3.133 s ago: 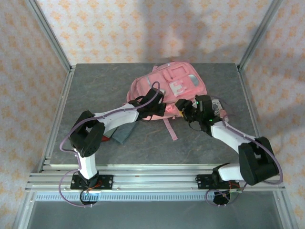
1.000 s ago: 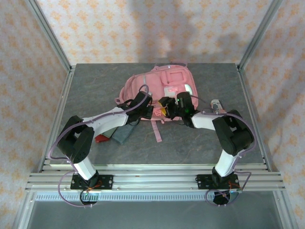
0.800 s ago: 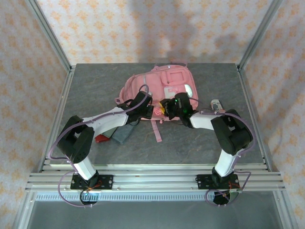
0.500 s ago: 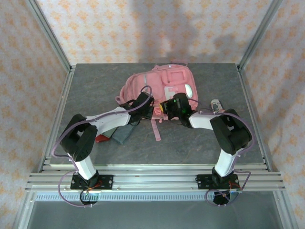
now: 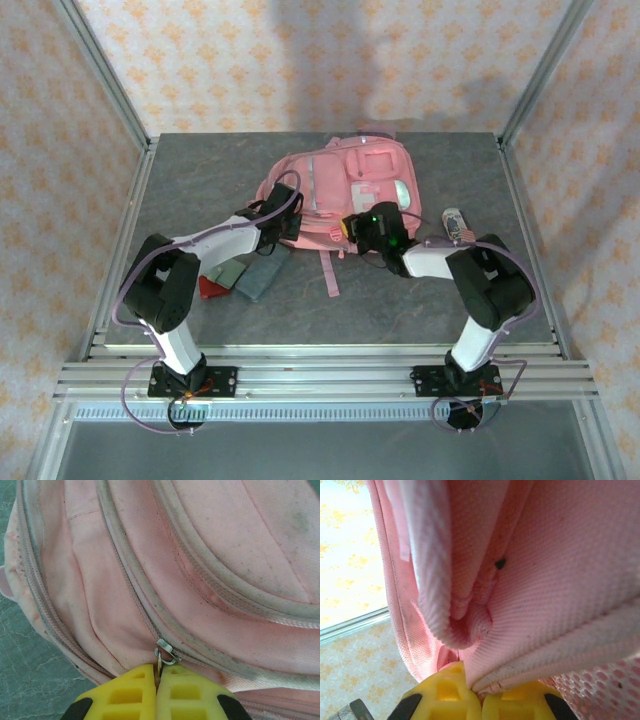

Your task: Pack the student bag

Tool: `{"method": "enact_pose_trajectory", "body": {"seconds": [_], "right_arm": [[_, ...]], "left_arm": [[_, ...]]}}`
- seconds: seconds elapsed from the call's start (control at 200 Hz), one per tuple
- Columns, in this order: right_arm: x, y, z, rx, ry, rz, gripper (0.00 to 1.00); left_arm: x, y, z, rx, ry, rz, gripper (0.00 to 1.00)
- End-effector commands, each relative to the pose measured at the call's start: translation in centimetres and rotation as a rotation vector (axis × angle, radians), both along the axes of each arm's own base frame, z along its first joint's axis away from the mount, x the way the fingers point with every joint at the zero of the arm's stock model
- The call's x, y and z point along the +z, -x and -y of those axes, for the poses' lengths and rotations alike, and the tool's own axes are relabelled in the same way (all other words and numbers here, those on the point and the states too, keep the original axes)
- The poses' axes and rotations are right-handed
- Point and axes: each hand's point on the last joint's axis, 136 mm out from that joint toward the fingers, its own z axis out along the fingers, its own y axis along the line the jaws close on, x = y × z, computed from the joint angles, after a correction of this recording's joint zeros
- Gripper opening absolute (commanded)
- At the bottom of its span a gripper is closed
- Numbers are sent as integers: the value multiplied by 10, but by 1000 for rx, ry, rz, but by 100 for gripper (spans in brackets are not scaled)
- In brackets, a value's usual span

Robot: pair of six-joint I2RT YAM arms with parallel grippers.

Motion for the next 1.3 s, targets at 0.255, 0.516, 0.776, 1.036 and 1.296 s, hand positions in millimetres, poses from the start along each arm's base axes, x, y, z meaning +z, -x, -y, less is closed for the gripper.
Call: {"method": "enact_pose_trajectory", "body": {"seconds": [0.255, 0.516, 0.776, 1.036, 1.296], "right_arm": [[22, -47, 71, 1, 245, 91, 0], [50, -72, 87, -4, 290, 114, 16], [44, -21, 57, 108, 237, 99, 39], [27, 24, 45, 142, 215, 75, 41], [21, 13, 27, 158, 190, 83, 36]], "left_arm": [[-7, 46, 44, -137, 17, -65, 0], [2, 73, 137, -285, 217, -62, 0], [30, 56, 156, -301, 247, -10, 0], [27, 56, 155, -306, 227, -15, 0], [23, 56, 155, -300, 224, -23, 0]]}}
